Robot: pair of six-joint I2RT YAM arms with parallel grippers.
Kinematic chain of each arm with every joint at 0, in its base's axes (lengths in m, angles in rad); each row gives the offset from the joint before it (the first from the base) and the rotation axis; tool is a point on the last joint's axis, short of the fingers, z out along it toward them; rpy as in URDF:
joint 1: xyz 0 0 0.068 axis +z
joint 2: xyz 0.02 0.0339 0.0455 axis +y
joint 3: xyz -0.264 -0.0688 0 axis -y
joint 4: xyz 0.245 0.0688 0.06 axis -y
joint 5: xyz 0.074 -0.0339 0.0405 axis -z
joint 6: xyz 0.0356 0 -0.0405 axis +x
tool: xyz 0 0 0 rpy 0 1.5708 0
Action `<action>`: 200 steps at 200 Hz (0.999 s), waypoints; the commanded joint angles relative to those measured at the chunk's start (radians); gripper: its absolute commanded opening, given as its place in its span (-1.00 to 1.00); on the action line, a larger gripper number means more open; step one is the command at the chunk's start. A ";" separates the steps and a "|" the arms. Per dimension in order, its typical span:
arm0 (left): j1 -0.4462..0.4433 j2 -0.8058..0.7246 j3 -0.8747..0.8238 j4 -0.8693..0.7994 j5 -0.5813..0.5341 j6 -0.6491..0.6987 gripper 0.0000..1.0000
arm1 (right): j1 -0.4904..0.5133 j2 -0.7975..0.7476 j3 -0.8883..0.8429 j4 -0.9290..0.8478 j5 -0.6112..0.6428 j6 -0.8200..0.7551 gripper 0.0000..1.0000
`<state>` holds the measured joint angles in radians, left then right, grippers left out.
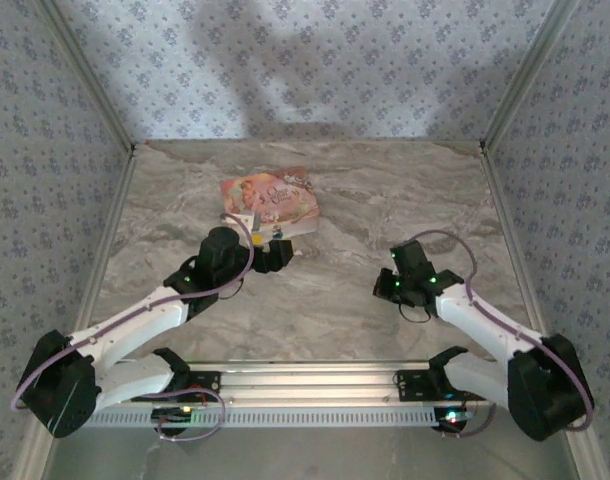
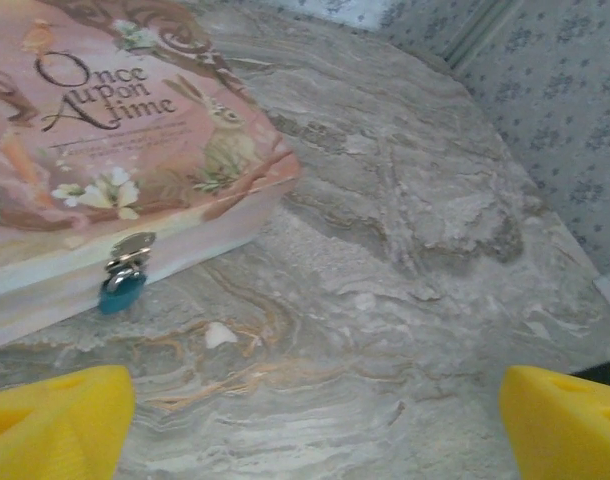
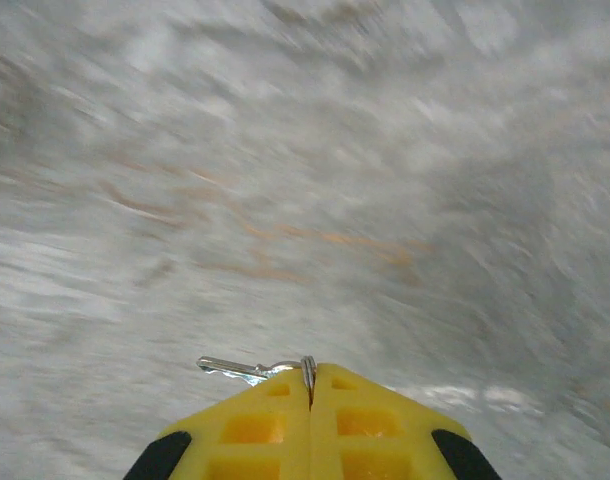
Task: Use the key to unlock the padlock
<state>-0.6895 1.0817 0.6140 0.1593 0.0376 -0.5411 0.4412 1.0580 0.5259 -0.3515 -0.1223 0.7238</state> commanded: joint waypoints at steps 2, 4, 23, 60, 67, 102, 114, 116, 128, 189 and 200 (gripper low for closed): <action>-0.018 0.001 0.079 0.019 0.068 -0.030 0.79 | -0.001 -0.072 -0.004 0.161 -0.032 0.097 -1.00; -0.022 0.003 0.084 0.018 0.071 -0.030 0.78 | -0.001 -0.076 -0.003 0.173 -0.035 0.102 -1.00; -0.055 0.032 0.135 0.011 0.100 -0.027 0.71 | 0.005 -0.099 0.002 0.288 -0.055 0.154 -1.00; -0.121 0.116 0.238 0.009 0.142 -0.023 0.55 | 0.045 -0.117 0.049 0.379 -0.072 0.201 -1.00; -0.135 0.130 0.250 0.012 0.138 -0.022 0.53 | 0.058 -0.120 0.055 0.383 -0.071 0.204 -1.00; -0.174 0.205 0.288 0.056 0.135 -0.039 0.46 | 0.101 -0.135 0.064 0.397 -0.065 0.220 -1.00; -0.180 0.227 0.292 0.071 0.135 -0.050 0.42 | 0.110 -0.136 0.066 0.401 -0.068 0.227 -1.00; -0.180 0.230 0.293 0.074 0.136 -0.052 0.42 | 0.111 -0.135 0.066 0.401 -0.069 0.228 -1.00; -0.183 0.247 0.300 0.084 0.141 -0.060 0.38 | 0.118 -0.136 0.066 0.408 -0.071 0.234 -1.00; -0.199 0.298 0.319 0.117 0.161 -0.080 0.21 | 0.160 -0.135 0.088 0.411 -0.071 0.237 -1.00; -0.201 0.304 0.322 0.121 0.164 -0.081 0.17 | 0.166 -0.135 0.088 0.411 -0.068 0.238 -1.00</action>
<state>-0.8806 1.3705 0.8963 0.2325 0.1772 -0.6106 0.5922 0.9356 0.5755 0.0425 -0.1844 0.9474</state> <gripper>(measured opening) 0.599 0.066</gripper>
